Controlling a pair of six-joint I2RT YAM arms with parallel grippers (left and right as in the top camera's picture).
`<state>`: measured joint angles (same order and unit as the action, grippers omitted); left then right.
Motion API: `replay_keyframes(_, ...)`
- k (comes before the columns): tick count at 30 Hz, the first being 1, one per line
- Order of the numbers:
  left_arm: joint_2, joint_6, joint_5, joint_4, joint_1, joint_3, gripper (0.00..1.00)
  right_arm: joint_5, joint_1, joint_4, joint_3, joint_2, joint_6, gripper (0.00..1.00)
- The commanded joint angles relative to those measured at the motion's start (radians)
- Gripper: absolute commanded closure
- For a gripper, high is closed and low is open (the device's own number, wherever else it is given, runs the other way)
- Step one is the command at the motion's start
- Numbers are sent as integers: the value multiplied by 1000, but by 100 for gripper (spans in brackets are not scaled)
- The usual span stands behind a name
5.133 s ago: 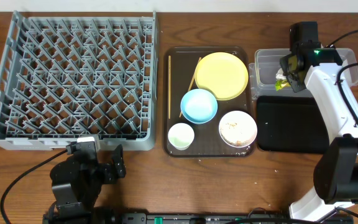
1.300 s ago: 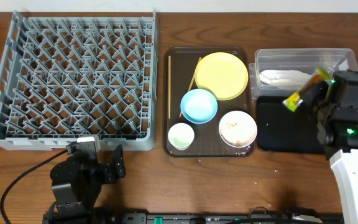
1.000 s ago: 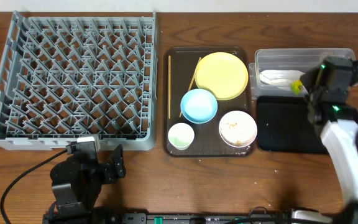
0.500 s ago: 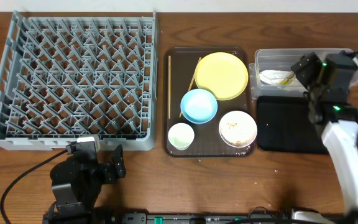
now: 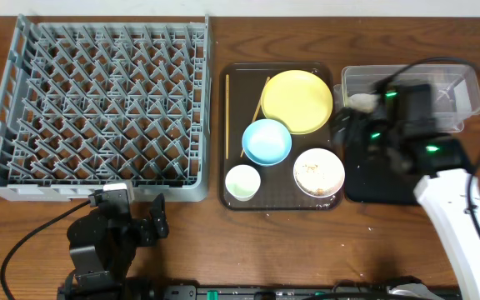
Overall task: Sort waste into correct bins and load items into the dishwasher
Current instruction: 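Grasp the rim of the pink rice bowl with the right gripper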
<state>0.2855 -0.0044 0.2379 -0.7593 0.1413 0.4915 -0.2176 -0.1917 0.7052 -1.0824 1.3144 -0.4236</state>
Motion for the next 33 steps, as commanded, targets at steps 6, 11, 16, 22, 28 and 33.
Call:
replay_keyframes(6, -2, -14, 13, 0, 2, 14, 10, 12, -182, 54, 0, 111, 119, 29)
replay_keyframes(11, -2, -14, 13, 0, 1, 14, 10, 94, -270, 95, -32, 249, 146, 35)
replay_keyframes(16, -2, -14, 13, 0, 2, 14, 10, 138, -317, 140, -85, 337, 165, 58)
replay_keyframes(22, -2, -14, 13, 0, 2, 14, 9, 198, -351, 126, -87, 399, 155, 64)
replay_keyframes(28, -2, -15, 13, 0, 2, 14, 9, 198, -359, 126, -87, 443, 155, 63)
replay_keyframes(33, -2, -14, 13, 0, 2, 14, 10, 198, -388, 126, -86, 472, 154, 66)
